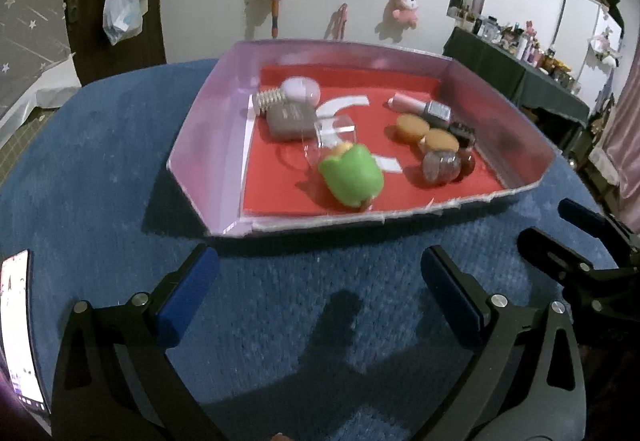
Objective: Organize rigid objects
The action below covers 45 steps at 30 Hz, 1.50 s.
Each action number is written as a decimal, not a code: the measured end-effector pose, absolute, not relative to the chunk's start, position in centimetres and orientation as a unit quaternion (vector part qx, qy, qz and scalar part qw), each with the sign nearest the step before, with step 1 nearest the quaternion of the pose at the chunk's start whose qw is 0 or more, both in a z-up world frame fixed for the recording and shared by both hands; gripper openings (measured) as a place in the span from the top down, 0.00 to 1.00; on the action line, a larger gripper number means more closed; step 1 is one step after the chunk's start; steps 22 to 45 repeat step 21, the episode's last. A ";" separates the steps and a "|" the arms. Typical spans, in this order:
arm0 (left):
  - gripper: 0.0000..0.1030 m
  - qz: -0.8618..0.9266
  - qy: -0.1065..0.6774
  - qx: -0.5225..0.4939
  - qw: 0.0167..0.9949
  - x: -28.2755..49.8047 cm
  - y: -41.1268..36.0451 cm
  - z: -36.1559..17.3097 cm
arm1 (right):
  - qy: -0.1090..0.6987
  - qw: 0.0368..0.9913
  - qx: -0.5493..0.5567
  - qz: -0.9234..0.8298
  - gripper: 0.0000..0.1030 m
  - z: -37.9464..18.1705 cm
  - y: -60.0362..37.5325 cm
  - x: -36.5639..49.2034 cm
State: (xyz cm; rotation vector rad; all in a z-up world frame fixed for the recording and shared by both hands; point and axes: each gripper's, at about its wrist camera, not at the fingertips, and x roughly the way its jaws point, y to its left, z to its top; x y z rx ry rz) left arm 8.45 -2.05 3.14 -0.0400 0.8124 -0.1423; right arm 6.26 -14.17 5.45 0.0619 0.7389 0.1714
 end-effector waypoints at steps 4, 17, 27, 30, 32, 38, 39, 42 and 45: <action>0.00 -0.062 0.403 -0.009 0.913 7.9 -2.4 2.3 | 0.370 0.925 0.033 0.079 0.00 4.4 -14.5 5.6; 0.00 -0.063 0.415 -0.005 0.908 7.5 -2.7 0.8 | 0.388 0.918 0.035 0.077 0.00 2.9 -14.8 5.0; 0.00 -0.052 0.422 -0.015 0.905 7.8 -2.3 0.4 | 0.392 0.916 0.034 0.077 0.00 2.5 -14.8 5.0; 0.00 -0.052 0.422 -0.015 0.905 7.8 -2.3 0.4 | 0.392 0.916 0.034 0.077 0.00 2.5 -14.8 5.0; 0.00 -0.052 0.422 -0.015 0.905 7.8 -2.3 0.4 | 0.392 0.916 0.034 0.077 0.00 2.5 -14.8 5.0; 0.00 -0.052 0.422 -0.015 0.905 7.8 -2.3 0.4 | 0.392 0.916 0.034 0.077 0.00 2.5 -14.8 5.0; 0.00 -0.052 0.422 -0.015 0.905 7.8 -2.3 0.4 | 0.392 0.916 0.034 0.077 0.00 2.5 -14.8 5.0; 0.00 -0.052 0.422 -0.015 0.905 7.8 -2.3 0.4 | 0.392 0.916 0.034 0.077 0.00 2.5 -14.8 5.0; 0.00 -0.052 0.422 -0.015 0.905 7.8 -2.3 0.4 | 0.392 0.916 0.034 0.077 0.00 2.5 -14.8 5.0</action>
